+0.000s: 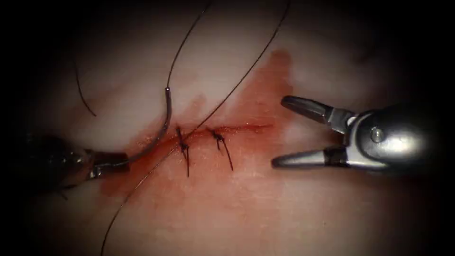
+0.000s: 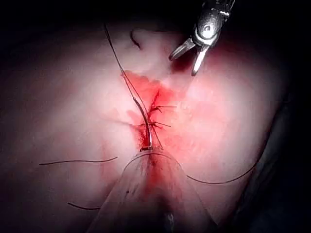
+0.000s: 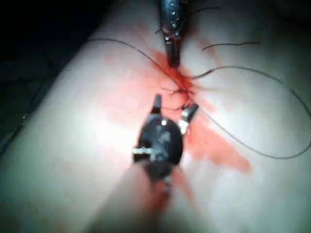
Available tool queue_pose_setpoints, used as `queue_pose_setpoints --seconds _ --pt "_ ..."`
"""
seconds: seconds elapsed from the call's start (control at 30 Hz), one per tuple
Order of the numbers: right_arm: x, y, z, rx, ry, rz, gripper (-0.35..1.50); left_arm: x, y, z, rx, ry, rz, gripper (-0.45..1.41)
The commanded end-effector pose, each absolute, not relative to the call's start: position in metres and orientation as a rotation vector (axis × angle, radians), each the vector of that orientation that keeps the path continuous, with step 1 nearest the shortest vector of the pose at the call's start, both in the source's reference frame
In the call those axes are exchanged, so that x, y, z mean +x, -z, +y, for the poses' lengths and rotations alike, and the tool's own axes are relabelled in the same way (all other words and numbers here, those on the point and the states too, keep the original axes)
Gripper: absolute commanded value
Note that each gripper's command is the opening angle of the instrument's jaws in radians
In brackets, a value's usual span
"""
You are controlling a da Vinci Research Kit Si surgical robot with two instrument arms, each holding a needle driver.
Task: Wound Closure
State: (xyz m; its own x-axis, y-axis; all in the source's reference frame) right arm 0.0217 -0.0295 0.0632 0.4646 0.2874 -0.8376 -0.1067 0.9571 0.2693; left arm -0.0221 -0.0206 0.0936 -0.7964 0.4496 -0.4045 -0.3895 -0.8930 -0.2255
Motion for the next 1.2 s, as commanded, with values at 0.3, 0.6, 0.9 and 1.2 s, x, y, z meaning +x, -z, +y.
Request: queue_pose_setpoints --seconds 0.3,0.6,0.9,1.2 --pt "0.0220 -0.0612 -0.0291 0.234 -0.724 1.019 1.18 -0.0281 -0.0916 -0.0174 -0.691 -2.604 -0.061 -0.45" --pt "0.0248 -0.0601 -0.0298 0.074 -0.996 0.941 1.09 -0.0307 -0.0905 -0.0172 -0.705 -2.601 0.002 -0.45" --pt "0.0275 -0.0610 -0.0295 -0.045 -1.101 0.893 1.06 -0.0314 -0.0903 -0.0175 -0.706 -2.611 0.035 -0.45" --pt "0.0282 -0.0630 -0.0290 -0.108 -1.137 0.849 1.04 -0.0316 -0.0900 -0.0178 -0.712 -2.617 0.065 -0.45"
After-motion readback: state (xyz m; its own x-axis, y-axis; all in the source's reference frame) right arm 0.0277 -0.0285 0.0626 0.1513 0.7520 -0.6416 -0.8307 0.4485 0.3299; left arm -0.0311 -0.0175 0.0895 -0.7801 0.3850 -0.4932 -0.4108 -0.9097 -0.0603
